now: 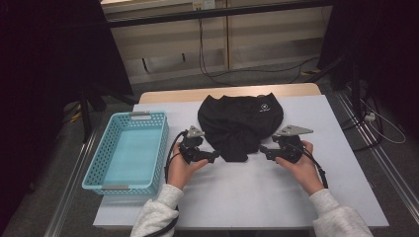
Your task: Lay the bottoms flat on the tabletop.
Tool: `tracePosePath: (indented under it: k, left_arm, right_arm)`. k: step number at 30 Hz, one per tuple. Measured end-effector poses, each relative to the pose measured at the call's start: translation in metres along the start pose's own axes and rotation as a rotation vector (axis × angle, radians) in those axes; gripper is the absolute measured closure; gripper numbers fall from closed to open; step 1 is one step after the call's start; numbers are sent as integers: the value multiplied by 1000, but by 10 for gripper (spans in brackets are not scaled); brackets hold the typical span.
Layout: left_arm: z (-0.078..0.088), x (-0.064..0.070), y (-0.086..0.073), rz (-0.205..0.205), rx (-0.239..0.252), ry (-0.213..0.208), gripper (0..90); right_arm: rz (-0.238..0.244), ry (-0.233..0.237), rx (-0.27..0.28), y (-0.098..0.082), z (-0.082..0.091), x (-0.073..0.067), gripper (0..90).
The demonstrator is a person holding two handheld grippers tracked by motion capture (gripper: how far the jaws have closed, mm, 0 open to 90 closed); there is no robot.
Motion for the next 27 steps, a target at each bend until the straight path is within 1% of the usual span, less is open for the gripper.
tracePosePath:
  k: [3, 4, 6, 8, 9, 11, 12, 14, 15, 16, 17, 18, 19, 20, 21, 23, 24, 25, 26, 27]
  left_arm:
    - [1, 0, 0, -7, 2, 3, 139]
    - [0, 1, 0, -6, 3, 0, 139]
    - [0, 2, -1, -10, -2, 2, 139]
    - [-1, 3, -2, -11, -2, 0, 139]
    - [-1, 3, -2, -8, -3, -4, 139]
    - [0, 4, -2, -10, 1, -6, 140]
    - [0, 4, -2, -2, 2, -7, 140]
    - [0, 5, -3, 2, 1, -14, 140]
    - [0, 4, -1, -6, 7, -16, 140]
    - [0, 4, -1, -8, 7, -12, 140]
    - [0, 3, -1, -10, 7, -6, 140]
    - [-1, 3, -1, -4, 4, -10, 139]
    - [-1, 4, -2, -2, 0, -14, 139]
    - [-1, 5, -2, -13, -3, -10, 139]
    - [-1, 6, -1, -4, 0, -18, 139]
    - [-2, 7, 0, -3, 8, -22, 139]
    - [-2, 7, 0, -6, 9, -17, 139]
    - [-2, 6, 0, -11, 8, -15, 139]
    - [-2, 6, -1, -5, 5, -17, 139]
    - [-2, 6, -1, -7, 4, -14, 139]
  right_arm:
    - [20, 10, -15, 1, -7, -4, 452]
    - [23, 5, -23, 2, -9, -4, 453]
    - [19, 20, -17, 4, -14, -5, 447]
    - [18, 34, -25, 5, -19, -6, 446]
    - [32, 29, -39, 5, -21, -7, 446]
    - [35, 31, -50, 6, -27, -7, 449]
    - [50, 20, -55, 6, -30, -7, 435]
    - [65, 8, -72, 6, -35, -7, 385]
    - [62, 12, -62, 6, -37, -8, 401]
    - [62, 23, -60, 7, -40, -10, 437]
    - [67, 22, -69, 7, -41, -11, 433]
    - [63, 24, -77, 7, -42, -12, 479]
    - [71, 38, -80, 6, -43, -14, 535]
    - [78, 48, -86, 5, -45, -15, 536]
    - [73, 48, -83, 5, -46, -16, 540]
    - [78, 56, -83, 7, -47, -17, 621]
    - [79, 68, -82, 7, -47, -17, 683]
    - [70, 79, -82, 7, -47, -17, 729]
    - [61, 91, -80, 7, -47, -18, 779]
    - [73, 104, -79, 7, -46, -19, 832]
Point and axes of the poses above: each handheld gripper's, and its own axes: z roughly backward along the jaws, y roughly out of its top, x roughly to its right, the point moved 6 cm from there along -z, roughly forward along the jaws, and after that the axes turned 11 degrees about z, right-handed, at the moved point
